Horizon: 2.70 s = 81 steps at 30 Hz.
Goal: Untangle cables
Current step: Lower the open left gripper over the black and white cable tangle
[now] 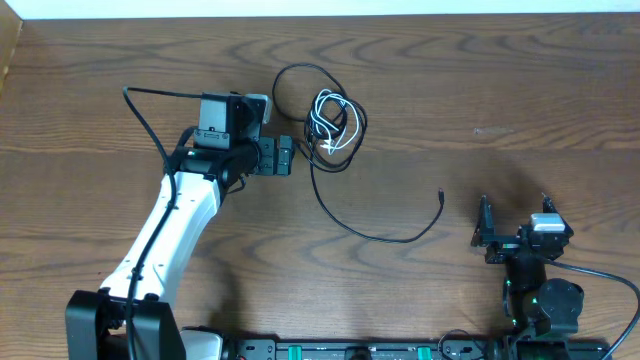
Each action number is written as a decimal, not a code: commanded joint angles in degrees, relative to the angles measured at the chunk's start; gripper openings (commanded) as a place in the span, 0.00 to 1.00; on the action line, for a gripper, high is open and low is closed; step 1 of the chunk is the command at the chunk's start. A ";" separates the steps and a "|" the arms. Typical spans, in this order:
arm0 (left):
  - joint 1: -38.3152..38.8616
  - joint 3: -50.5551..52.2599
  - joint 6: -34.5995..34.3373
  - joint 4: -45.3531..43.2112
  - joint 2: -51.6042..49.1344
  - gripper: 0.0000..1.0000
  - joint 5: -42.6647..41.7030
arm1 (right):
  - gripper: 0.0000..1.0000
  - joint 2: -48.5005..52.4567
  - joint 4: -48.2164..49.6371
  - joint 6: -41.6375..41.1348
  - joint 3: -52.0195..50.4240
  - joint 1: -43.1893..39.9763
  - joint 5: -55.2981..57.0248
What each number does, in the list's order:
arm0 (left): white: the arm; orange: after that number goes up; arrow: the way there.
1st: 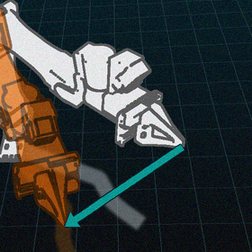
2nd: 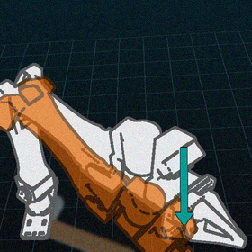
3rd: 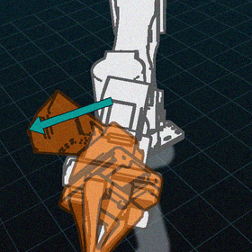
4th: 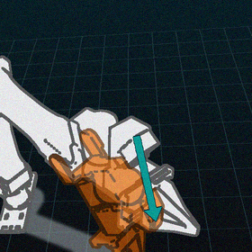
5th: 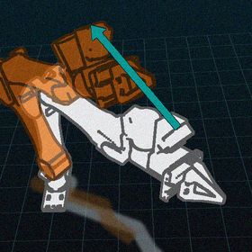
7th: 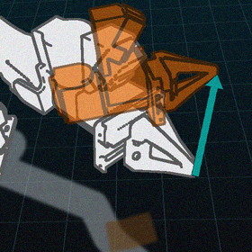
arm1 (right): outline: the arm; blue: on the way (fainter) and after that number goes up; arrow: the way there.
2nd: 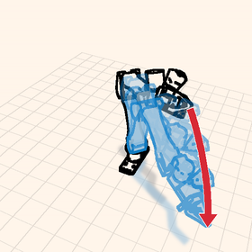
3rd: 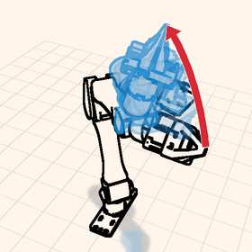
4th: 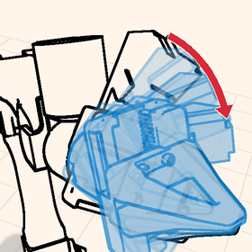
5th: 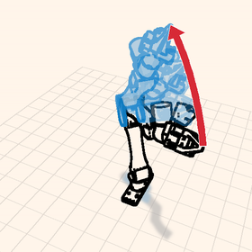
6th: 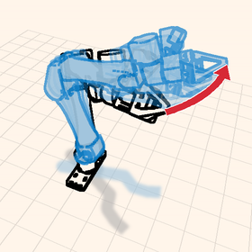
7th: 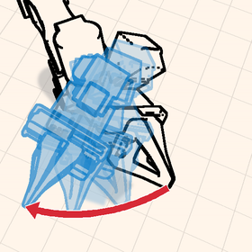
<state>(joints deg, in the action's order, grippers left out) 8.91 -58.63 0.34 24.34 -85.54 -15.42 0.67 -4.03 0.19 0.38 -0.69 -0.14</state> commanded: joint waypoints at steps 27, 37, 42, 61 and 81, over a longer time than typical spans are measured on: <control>0.83 -7.74 1.18 -5.46 -13.31 0.98 5.84 | 0.99 -0.37 -0.20 -1.01 -0.09 -0.39 0.63; 0.83 -7.72 1.18 -5.42 -14.78 0.98 5.81 | 0.99 -0.37 -0.20 -1.01 -0.09 -0.39 0.63; 0.83 -7.72 1.16 -5.62 -16.87 0.98 5.81 | 0.99 -0.37 -0.20 -1.01 -0.09 -0.39 0.63; 0.83 -7.61 1.16 -6.84 -17.46 0.98 5.79 | 0.99 -0.37 -0.20 -1.01 -0.09 -0.39 0.63; 5.44 -7.61 1.25 -7.80 -17.46 0.98 1.11 | 0.99 -0.37 -0.20 -1.01 -0.09 -0.39 0.63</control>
<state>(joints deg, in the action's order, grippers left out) 12.16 -64.97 0.49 16.93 -102.43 -13.65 0.69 -4.03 0.19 0.38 -0.69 -0.14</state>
